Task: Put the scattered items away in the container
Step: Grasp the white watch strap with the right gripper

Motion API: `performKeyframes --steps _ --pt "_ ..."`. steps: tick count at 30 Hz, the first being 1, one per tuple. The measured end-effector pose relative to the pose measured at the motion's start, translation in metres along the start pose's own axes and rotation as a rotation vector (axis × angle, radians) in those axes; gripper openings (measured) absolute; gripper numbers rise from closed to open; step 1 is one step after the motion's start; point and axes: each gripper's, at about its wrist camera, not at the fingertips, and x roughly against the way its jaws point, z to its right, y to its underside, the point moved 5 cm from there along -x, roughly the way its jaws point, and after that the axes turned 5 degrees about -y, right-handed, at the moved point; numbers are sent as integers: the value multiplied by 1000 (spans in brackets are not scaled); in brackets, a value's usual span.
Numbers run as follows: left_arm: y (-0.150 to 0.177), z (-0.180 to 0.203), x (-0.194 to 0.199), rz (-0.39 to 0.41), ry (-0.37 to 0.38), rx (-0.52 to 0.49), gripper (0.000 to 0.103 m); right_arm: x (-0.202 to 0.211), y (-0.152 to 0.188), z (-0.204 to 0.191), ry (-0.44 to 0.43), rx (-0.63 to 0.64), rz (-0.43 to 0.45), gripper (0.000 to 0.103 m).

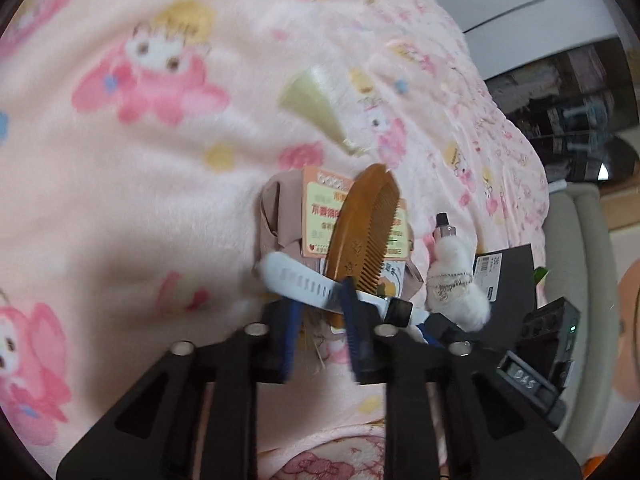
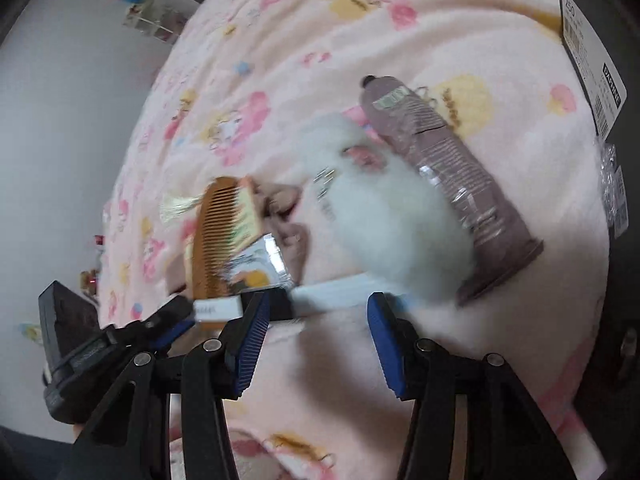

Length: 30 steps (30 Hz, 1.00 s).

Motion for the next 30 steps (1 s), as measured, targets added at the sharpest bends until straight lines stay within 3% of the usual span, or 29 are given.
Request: performKeyframes --steps 2,8,12,14,16,19,21,22,26,30 --pt "2 -2 11 44 -23 -8 5 3 2 -1 -11 -22 12 48" --pt "-1 -15 47 169 -107 -25 3 11 6 3 -7 -49 16 48" --pt "-5 -28 44 146 -78 -8 5 3 6 -1 6 -16 1 50" --pt "-4 -34 37 123 -73 20 21 -1 6 0 25 0 -8 52" --pt "-4 -40 28 99 -53 47 30 -8 3 -3 33 20 2 51" --pt "-6 -46 17 95 -5 82 30 -10 -1 -4 58 53 28 28" --pt "-12 -51 6 83 120 125 30 -9 -3 -4 67 67 34 23" --pt "-14 -54 2 63 142 149 26 -9 -3 -5 56 71 34 18" --pt "-16 -45 8 81 143 106 6 0 -6 -9 6 78 58 12" --pt "-13 -37 18 99 110 88 7 9 -8 -14 -21 78 76 13"
